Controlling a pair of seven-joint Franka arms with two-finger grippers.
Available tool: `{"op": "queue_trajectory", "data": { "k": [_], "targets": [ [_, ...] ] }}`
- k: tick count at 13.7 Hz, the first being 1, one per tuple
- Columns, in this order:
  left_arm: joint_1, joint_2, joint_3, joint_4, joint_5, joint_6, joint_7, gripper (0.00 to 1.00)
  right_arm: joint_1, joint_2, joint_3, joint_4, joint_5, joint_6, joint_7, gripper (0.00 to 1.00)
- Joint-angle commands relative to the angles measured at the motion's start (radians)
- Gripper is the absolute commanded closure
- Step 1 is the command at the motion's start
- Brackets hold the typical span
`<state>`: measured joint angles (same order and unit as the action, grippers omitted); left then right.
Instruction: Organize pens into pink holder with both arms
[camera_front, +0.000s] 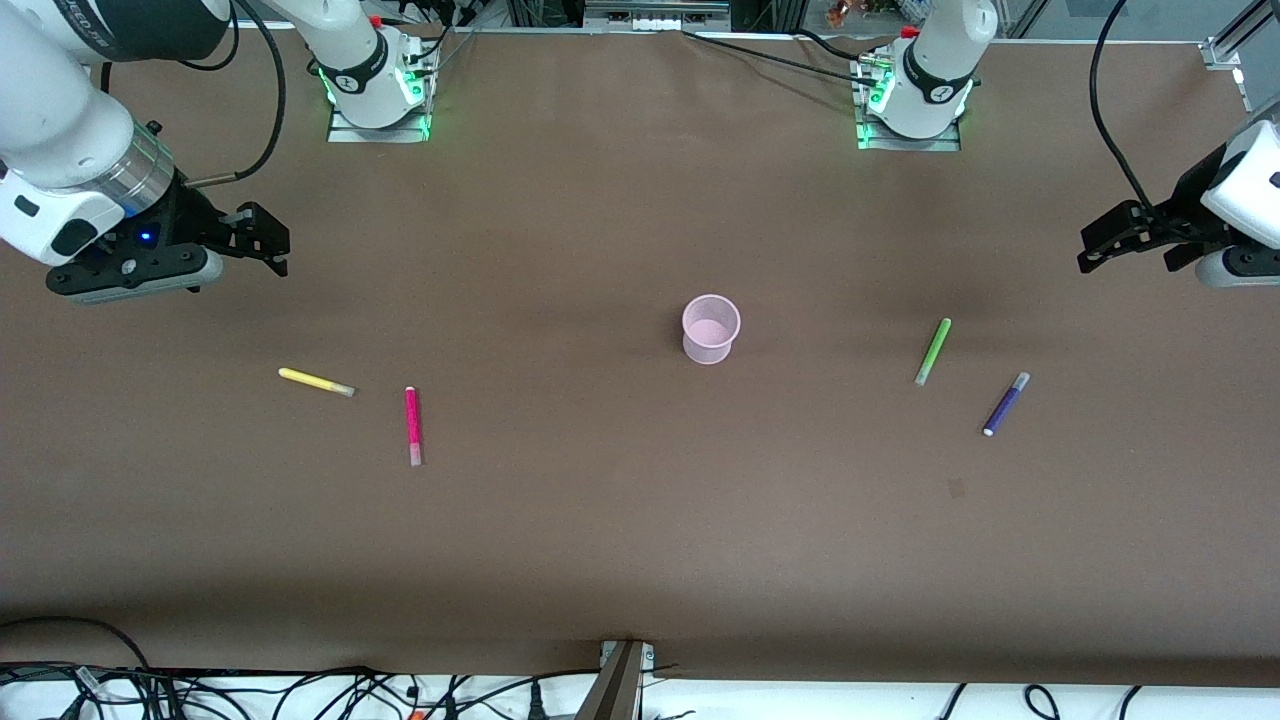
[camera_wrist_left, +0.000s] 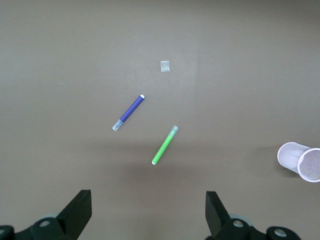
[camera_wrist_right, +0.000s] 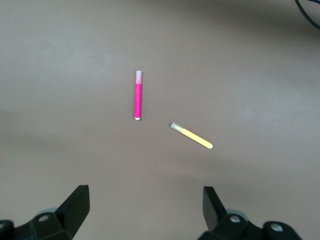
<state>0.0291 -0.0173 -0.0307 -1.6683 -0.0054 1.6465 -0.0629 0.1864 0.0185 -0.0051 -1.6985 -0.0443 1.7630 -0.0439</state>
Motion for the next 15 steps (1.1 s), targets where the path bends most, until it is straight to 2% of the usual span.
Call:
{"op": "queue_trajectory", "data": {
  "k": [1,3,11,15],
  "targets": [
    [0.012,0.000,-0.012,0.007,-0.008,-0.011,-0.005,0.00,-0.004,-0.025,0.004,-0.032,0.018,0.019,0.036,0.00],
    [0.014,0.000,-0.012,0.007,-0.008,-0.011,-0.003,0.00,-0.002,-0.012,0.004,0.000,0.017,0.016,0.042,0.00],
    [0.014,0.007,-0.012,0.005,-0.005,-0.037,0.009,0.00,0.005,0.011,0.007,0.006,0.020,0.026,0.035,0.00],
    [0.012,0.095,-0.012,0.007,0.007,-0.097,0.072,0.00,0.007,0.021,0.014,0.010,0.027,0.015,0.027,0.00]
  ]
}}
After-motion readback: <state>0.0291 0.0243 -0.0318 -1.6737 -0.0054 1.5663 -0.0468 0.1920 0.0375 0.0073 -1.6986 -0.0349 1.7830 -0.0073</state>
